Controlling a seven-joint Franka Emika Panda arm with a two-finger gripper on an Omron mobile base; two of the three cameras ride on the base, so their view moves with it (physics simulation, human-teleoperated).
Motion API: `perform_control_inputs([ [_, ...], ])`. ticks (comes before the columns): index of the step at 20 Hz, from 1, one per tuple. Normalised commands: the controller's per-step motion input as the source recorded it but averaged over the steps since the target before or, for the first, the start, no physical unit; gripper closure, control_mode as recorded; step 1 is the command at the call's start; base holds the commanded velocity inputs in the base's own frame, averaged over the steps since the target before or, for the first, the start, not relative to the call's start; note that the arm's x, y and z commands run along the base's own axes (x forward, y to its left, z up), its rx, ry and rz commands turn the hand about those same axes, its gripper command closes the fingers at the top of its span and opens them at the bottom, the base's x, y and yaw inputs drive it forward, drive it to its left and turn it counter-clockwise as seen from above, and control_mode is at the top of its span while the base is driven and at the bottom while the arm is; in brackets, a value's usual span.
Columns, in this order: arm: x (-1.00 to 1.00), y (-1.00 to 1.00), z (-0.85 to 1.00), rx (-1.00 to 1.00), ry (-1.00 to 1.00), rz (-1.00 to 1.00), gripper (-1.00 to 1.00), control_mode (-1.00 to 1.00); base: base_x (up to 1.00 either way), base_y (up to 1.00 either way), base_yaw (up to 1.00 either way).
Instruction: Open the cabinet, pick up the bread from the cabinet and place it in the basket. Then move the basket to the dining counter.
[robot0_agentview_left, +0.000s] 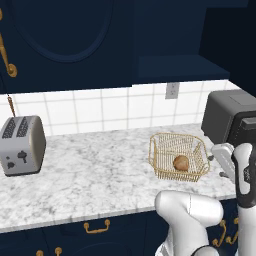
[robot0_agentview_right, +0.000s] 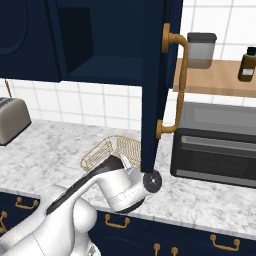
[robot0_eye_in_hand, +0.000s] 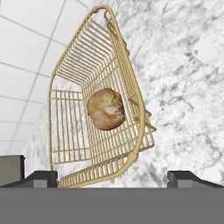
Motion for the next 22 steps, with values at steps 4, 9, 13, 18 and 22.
perform_control_inputs([
  [4,0.27,-0.11,-0.20,0.00,0.00,0.11,-1.00,-1.00,0.00,0.00,0.00],
  [9,0.31,-0.03,-0.29,0.00,0.00,0.06,-1.00,-1.00,0.00,0.00,0.00],
  [13,0.25,0.00,-0.34,0.00,0.00,0.03,-1.00,-1.00,0.00,0.00,0.00],
  [18,0.23,0.00,-0.37,0.00,0.00,0.02,-1.00,-1.00,0.00,0.00,0.00],
  [22,0.29,0.00,-0.31,0.00,0.00,0.00,-1.00,-1.00,0.00,0.00,0.00],
])
